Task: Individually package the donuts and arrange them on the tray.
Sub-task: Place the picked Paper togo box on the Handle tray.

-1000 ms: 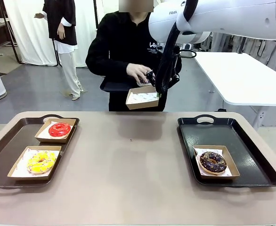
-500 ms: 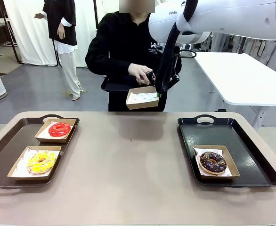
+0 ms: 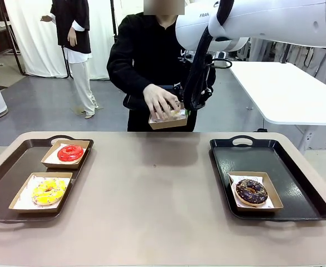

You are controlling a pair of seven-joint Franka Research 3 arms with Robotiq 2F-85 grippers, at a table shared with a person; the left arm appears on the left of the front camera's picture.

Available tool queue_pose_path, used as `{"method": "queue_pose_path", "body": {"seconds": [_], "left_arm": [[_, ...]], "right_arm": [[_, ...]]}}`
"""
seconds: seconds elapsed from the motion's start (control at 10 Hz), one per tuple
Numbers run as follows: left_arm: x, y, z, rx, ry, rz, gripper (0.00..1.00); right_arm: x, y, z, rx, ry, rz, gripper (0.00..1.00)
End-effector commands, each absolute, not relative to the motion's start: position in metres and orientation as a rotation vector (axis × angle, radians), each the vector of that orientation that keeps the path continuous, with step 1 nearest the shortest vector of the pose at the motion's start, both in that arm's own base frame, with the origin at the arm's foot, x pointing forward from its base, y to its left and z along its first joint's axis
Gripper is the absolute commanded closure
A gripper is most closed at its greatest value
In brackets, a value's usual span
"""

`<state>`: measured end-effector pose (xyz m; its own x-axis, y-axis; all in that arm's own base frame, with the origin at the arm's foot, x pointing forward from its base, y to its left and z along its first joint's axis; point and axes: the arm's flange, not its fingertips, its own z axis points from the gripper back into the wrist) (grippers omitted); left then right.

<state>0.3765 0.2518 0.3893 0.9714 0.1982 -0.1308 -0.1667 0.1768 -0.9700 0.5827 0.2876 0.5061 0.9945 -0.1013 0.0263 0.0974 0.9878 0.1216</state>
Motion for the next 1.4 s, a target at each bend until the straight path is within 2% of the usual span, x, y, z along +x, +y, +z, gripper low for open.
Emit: {"method": "queue_pose_path", "body": {"seconds": [0.0, 1.0, 1.1, 1.3], "left_arm": [[0.372, 0.254, 0.389, -1.374, -0.029, 0.237, 0.00], [0.372, 0.254, 0.389, -1.374, -0.029, 0.237, 0.00], [0.372, 0.254, 0.389, -1.374, -0.029, 0.237, 0.00], [0.372, 0.254, 0.389, -1.374, -0.029, 0.237, 0.00]], "right_arm": [[0.582, 0.288, 0.508, 0.122, -0.037, -0.100, 1.00], [0.583, 0.288, 0.506, 0.121, -0.032, -0.100, 0.99], [0.574, 0.261, 0.515, 0.059, -0.031, 0.007, 0.99], [0.553, 0.192, 0.537, 0.017, -0.096, 0.064, 0.99]]}}
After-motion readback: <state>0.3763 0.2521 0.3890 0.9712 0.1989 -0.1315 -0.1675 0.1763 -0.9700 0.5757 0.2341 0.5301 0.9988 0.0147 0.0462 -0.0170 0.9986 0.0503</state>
